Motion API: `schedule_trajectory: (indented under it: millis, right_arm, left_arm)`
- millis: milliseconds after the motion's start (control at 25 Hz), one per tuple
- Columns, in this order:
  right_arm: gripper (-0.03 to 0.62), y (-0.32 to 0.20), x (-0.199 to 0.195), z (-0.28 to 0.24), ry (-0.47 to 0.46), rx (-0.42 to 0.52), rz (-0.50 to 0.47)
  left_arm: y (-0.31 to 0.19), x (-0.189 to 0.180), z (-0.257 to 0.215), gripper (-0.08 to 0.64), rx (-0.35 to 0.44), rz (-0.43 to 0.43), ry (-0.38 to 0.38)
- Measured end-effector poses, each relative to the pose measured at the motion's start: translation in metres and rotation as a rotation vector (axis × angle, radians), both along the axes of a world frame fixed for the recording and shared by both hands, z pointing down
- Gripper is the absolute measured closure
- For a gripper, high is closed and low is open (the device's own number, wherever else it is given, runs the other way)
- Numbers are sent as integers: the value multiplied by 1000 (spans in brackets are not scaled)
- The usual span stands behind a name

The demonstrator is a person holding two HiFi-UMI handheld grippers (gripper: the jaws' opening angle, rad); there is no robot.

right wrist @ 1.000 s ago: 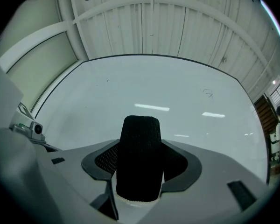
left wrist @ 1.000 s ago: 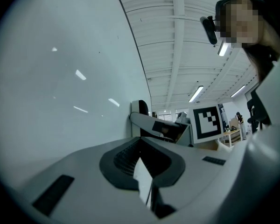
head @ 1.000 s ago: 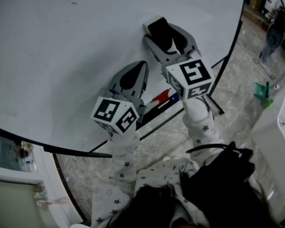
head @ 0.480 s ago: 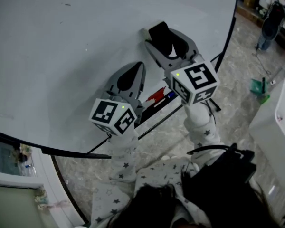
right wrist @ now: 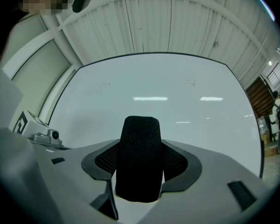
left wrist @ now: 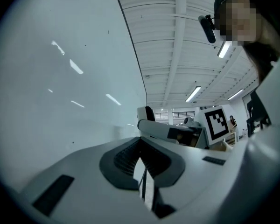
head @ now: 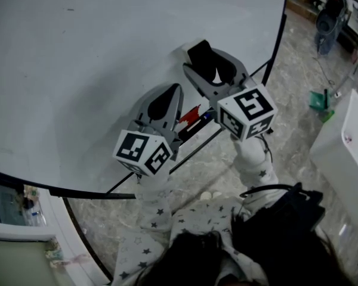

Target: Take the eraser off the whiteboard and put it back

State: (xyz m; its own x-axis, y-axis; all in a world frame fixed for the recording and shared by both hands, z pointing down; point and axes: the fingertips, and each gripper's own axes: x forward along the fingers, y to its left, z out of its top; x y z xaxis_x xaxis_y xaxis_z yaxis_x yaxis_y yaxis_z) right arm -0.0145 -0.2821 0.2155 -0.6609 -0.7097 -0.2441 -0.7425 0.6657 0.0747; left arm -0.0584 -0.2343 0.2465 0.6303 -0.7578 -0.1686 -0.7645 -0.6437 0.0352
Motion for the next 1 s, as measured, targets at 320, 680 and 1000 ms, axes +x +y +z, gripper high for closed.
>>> schedule_trajectory:
  millis: [320, 680, 1000]
  right_arm:
    - [334, 21, 10, 20, -21, -49, -22]
    - [334, 25, 8, 43, -29, -92, -33]
    - [334, 25, 4, 46, -30, -98, -41]
  left_arm:
    - [17, 13, 9, 559, -22, 29, 5]
    - [24, 1, 26, 560, -47, 13, 22]
    - [25, -2, 28, 560, -41, 2, 6]
